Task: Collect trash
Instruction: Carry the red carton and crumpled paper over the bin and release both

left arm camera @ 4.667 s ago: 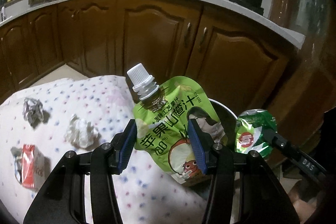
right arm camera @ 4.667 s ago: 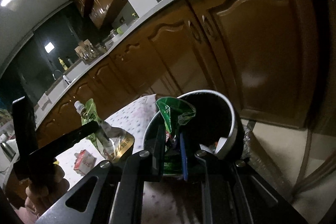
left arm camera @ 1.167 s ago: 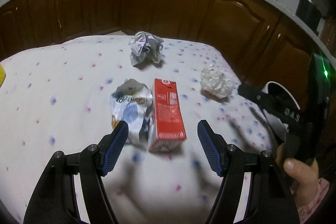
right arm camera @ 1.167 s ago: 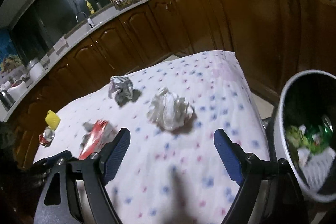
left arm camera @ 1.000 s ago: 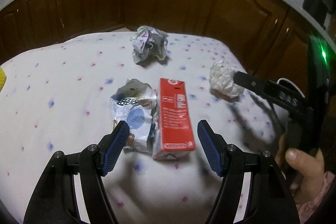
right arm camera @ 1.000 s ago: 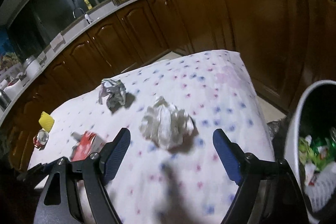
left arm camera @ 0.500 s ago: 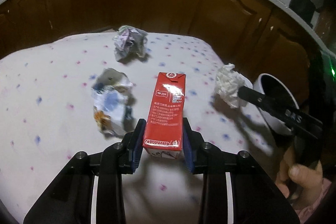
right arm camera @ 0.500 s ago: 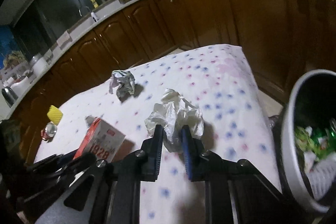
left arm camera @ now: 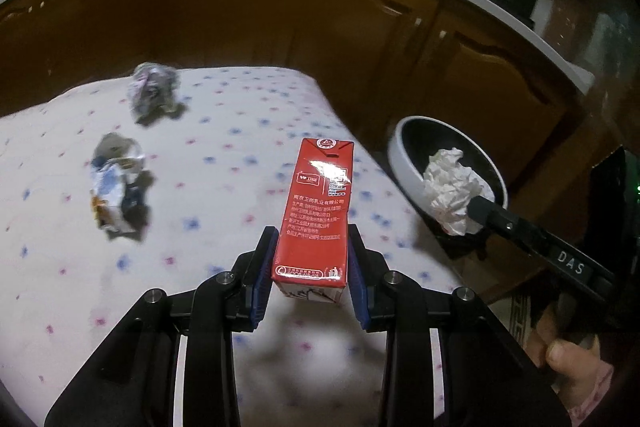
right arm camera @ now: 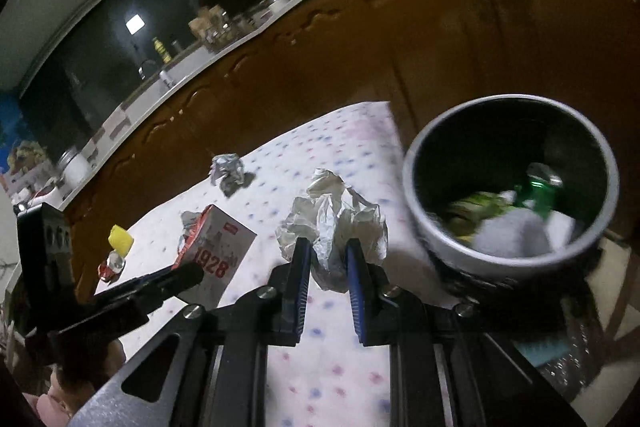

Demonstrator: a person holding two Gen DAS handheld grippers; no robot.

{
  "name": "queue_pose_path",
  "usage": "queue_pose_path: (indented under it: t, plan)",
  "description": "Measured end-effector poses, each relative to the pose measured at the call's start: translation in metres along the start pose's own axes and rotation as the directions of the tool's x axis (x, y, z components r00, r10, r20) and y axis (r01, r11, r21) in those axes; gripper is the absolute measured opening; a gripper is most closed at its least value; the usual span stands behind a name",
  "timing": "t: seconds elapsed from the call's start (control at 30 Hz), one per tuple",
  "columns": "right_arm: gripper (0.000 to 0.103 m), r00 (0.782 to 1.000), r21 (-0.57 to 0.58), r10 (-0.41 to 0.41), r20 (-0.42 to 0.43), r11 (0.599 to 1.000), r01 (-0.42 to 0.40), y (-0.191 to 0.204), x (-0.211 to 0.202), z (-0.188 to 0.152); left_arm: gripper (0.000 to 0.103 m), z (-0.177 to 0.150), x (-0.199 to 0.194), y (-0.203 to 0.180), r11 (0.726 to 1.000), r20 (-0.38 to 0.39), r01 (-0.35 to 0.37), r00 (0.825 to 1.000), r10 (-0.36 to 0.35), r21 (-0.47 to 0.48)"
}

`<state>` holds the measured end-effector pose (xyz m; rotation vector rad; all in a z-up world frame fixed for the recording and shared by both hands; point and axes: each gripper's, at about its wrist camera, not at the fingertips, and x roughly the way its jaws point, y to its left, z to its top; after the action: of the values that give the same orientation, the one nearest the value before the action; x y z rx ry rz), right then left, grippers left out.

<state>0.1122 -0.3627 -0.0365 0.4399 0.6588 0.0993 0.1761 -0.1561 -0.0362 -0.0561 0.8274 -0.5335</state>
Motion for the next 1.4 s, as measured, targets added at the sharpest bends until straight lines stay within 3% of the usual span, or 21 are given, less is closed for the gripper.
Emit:
queue_pose_path:
  t: [0.5, 0.97, 1.4]
  plan:
    - [0.019, 0.986, 0.079, -0.133, 0.098, 0.989, 0.126, -0.062, -0.06, 0.01, 0.031, 0.016, 0.011, -0.072, 0.991, -0.002, 0.073, 0.997, -0.073, 0.115]
    - [0.019, 0.979, 0.127, -0.17, 0.109, 0.98, 0.156, -0.092, -0.06, 0.029, 0.031, 0.047, 0.035, -0.124, 0.977, -0.001, 0.078, 0.997, -0.08, 0.2]
    - [0.02, 0.978, 0.089, -0.196, 0.077, 0.978, 0.189, -0.103, -0.046, 0.051, 0.031, 0.068, 0.068, -0.15, 0.97, -0.045, 0.073, 0.997, -0.064, 0.233]
